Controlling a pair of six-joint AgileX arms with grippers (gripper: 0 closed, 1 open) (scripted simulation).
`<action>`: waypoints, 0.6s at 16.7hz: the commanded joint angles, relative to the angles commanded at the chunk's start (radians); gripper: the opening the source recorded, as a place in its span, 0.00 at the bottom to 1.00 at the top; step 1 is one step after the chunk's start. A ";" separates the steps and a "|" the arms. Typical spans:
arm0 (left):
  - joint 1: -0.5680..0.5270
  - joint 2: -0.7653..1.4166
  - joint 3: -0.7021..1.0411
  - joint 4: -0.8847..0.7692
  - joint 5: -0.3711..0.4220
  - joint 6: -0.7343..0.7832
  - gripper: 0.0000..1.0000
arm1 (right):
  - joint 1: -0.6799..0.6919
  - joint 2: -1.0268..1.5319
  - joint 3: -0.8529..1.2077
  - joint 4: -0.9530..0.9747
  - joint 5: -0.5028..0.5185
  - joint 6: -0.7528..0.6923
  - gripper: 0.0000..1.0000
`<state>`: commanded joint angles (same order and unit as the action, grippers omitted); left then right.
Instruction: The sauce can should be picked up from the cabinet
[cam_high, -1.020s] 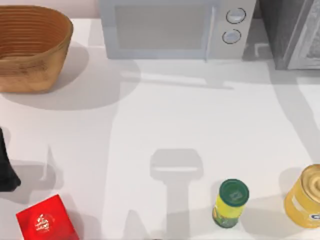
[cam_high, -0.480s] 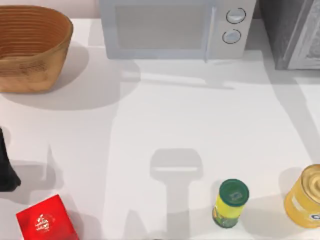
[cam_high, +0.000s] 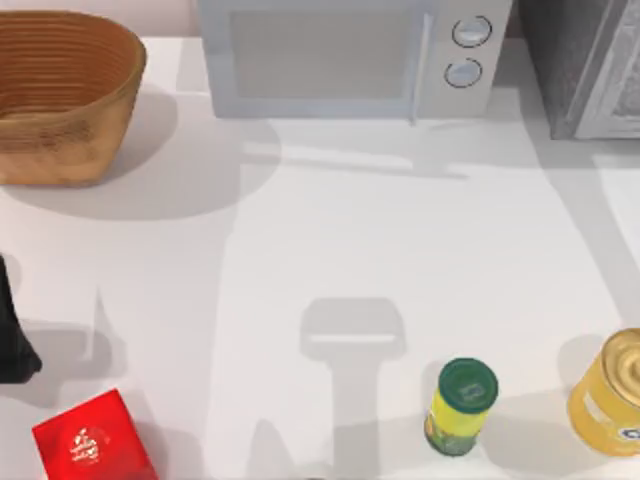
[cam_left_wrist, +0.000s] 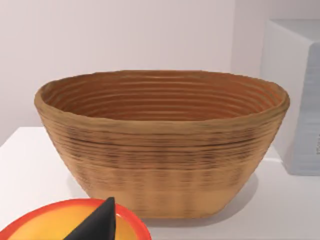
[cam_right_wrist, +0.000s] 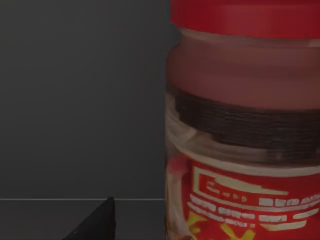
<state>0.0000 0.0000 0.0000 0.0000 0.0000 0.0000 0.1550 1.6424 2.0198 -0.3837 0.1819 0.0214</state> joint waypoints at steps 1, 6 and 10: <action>0.000 0.000 0.000 0.000 0.000 0.000 1.00 | 0.000 0.000 0.000 0.000 0.000 0.000 1.00; 0.000 0.000 0.000 0.000 0.000 0.000 1.00 | 0.002 0.011 0.011 -0.004 0.000 0.000 1.00; 0.000 0.000 0.000 0.000 0.000 0.000 1.00 | -0.011 0.125 0.157 -0.033 -0.008 0.000 1.00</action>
<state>0.0000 0.0000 0.0000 0.0000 0.0000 0.0000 0.1444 1.7678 2.1767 -0.4167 0.1735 0.0211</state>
